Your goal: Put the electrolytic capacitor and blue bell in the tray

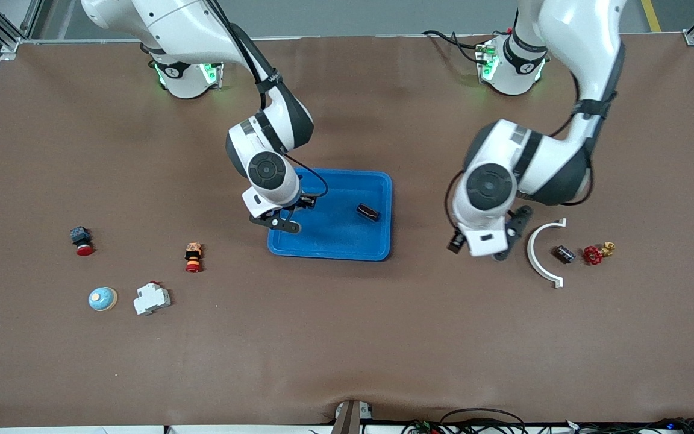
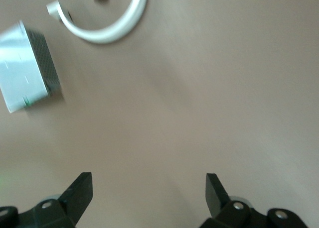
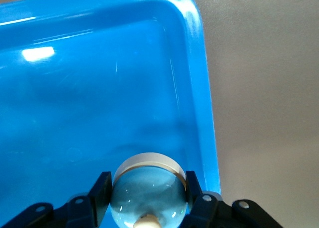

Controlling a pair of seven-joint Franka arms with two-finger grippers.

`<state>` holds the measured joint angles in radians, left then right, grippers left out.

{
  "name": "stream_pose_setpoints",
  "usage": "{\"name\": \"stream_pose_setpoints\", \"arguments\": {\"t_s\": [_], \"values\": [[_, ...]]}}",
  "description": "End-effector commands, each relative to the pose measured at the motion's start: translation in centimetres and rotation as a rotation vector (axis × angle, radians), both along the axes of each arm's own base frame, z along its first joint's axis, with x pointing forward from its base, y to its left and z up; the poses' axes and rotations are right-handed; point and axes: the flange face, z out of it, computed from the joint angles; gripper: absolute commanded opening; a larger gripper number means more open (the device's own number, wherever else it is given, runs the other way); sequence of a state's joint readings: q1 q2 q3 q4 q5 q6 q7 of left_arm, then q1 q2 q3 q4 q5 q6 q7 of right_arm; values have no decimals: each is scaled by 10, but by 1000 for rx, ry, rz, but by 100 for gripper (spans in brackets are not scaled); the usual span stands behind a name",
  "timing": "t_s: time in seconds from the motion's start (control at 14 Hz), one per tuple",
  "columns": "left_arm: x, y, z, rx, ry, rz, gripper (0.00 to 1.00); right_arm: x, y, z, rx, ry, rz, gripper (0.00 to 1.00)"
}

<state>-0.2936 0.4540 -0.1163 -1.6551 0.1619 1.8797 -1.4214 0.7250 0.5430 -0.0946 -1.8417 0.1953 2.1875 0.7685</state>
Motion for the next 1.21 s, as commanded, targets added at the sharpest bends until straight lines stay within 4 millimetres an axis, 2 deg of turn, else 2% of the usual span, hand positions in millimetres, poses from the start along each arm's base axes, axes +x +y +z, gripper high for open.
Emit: {"name": "stream_pose_setpoints", "arguments": {"t_s": [0.0,0.07,0.28,0.43,0.57,0.64,0.71,0.93,1.0,1.14], "values": [[6,76,1,-4,40,-35,100,-7,13,-11,1,3,8,14],[12,96,0,-8,43,-33,100,-9,15,-17,-1,1,10,14],[20,126,-5,4,45,-48,100,-13,21,-28,-5,-1,21,18],[27,165,-12,-1,42,-53,100,-15,23,-31,-8,2,27,31],[28,202,-27,-27,23,-72,100,-16,23,-30,-14,11,44,89],[28,216,-35,-38,14,-82,100,-15,25,-25,-6,5,56,100],[28,225,-43,-46,6,-91,100,-14,28,-10,7,-5,65,100],[30,244,-60,-43,-5,-91,100,-5,28,61,17,34,98,100],[30,250,-65,-38,-6,-92,100,-3,23,85,7,71,130,100],[30,259,-73,-40,-19,-85,100,19,-11,130,-15,95,193,100]]}}
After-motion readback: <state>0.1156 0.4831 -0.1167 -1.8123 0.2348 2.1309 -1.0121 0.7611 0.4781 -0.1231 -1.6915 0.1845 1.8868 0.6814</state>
